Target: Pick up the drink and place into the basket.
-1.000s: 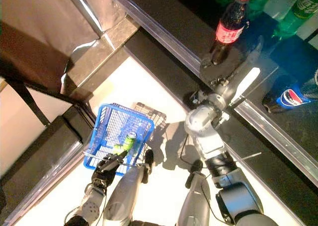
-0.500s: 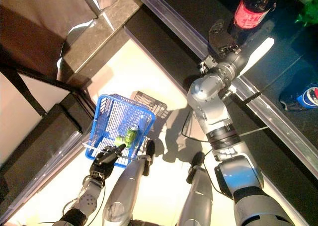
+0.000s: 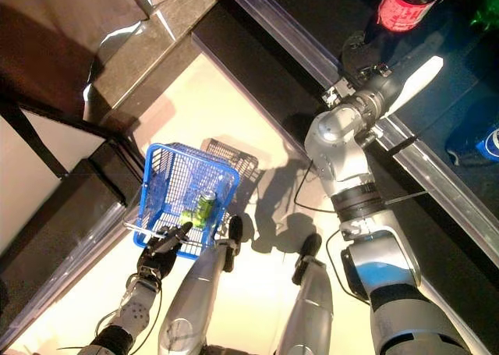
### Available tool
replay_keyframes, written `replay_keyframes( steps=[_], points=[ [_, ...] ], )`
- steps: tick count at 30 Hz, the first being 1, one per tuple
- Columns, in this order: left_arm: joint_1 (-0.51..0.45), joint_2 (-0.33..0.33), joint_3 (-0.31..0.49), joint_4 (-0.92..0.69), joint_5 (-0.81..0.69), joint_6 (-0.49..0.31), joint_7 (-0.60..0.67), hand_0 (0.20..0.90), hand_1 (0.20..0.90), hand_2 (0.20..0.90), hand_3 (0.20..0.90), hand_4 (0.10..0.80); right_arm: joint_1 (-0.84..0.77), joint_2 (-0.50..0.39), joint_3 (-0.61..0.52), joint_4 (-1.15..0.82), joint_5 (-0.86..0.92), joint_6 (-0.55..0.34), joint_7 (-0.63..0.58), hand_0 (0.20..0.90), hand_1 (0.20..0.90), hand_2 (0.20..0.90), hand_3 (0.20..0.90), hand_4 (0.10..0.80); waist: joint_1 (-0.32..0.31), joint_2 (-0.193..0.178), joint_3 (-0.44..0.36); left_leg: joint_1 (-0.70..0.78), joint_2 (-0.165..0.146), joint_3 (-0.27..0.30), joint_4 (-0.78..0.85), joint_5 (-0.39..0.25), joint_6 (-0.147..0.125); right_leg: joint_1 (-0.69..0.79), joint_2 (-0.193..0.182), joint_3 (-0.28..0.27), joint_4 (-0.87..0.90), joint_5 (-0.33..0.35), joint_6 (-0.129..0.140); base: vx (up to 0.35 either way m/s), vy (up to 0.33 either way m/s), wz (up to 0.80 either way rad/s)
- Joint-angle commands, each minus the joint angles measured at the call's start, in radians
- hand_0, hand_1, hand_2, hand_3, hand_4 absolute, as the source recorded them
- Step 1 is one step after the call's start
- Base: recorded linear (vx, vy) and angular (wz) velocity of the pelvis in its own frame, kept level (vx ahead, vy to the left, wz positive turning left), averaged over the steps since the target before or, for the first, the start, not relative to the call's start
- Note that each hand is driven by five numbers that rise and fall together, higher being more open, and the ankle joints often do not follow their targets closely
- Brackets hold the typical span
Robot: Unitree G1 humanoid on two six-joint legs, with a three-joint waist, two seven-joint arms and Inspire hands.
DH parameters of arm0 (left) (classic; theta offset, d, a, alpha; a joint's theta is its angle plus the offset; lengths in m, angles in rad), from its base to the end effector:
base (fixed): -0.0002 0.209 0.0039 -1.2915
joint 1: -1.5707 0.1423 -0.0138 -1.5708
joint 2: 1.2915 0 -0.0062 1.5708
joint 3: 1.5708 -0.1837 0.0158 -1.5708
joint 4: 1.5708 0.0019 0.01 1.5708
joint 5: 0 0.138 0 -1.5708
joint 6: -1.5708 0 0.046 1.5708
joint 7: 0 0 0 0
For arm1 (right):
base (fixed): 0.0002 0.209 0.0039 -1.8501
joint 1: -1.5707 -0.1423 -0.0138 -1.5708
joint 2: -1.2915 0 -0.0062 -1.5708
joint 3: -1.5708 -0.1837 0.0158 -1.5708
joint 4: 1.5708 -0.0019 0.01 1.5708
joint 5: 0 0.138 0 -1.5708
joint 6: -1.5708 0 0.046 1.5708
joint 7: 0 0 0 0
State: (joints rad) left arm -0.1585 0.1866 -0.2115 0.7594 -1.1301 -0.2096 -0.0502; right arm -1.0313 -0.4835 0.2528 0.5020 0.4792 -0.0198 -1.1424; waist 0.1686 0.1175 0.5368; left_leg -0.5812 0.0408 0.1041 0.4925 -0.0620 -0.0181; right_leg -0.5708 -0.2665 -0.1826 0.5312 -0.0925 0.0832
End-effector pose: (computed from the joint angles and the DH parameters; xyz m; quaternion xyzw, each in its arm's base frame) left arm 0.1969 0.1779 -0.0505 -0.3796 0.1931 0.1173 0.8971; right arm 0.3435 -0.1608 0.2470 0.0719 -0.2276 -0.4287 0.8713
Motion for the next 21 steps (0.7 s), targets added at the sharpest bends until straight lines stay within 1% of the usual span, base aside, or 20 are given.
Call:
replay_keyframes(
  steps=[1,8,13,21],
  points=[
    [0.141,0.053,-0.058,-0.022,0.003,0.029,-0.024,0.3,0.3,0.3,0.2,0.1,-0.147,-0.139,-0.017,-0.035,-0.022,-0.091,0.02,0.3,0.3,0.3,0.2,0.1,0.027,-0.011,-0.017,-0.014,-0.043,-0.034,0.014,-0.056,0.045,0.006,0.019,-0.023,0.001,-0.002,-0.003,0.0,0.0,0.0],
    [0.14,0.067,-0.055,-0.029,-0.014,0.039,-0.029,0.3,0.3,0.3,0.2,0.1,-0.161,-0.174,-0.015,-0.001,0.006,-0.104,0.051,0.3,0.3,0.3,0.2,0.1,0.025,-0.01,-0.017,-0.012,-0.048,-0.037,0.016,-0.06,0.047,0.006,0.02,-0.022,0.005,-0.004,-0.002,0.0,0.0,0.0],
    [0.134,0.079,-0.052,-0.032,-0.02,0.054,-0.034,0.3,0.3,0.3,0.2,0.1,-0.204,-0.196,0.012,0.04,0.04,-0.101,0.117,0.3,0.3,0.3,0.2,0.1,0.033,-0.009,-0.017,-0.012,-0.055,-0.042,0.017,-0.062,0.047,0.007,0.016,-0.027,-0.001,0.0,-0.001,0.0,0.0,0.0],
    [0.147,0.091,-0.043,-0.034,-0.042,0.058,-0.063,0.3,0.3,0.3,0.2,0.1,-0.25,-0.223,0.037,0.101,0.072,-0.116,0.174,0.3,0.3,0.3,0.2,0.1,0.042,-0.003,-0.017,-0.006,-0.062,-0.043,0.009,-0.061,0.051,0.006,0.012,-0.035,0.01,-0.006,-0.004,0.0,0.0,0.0]
  ],
)
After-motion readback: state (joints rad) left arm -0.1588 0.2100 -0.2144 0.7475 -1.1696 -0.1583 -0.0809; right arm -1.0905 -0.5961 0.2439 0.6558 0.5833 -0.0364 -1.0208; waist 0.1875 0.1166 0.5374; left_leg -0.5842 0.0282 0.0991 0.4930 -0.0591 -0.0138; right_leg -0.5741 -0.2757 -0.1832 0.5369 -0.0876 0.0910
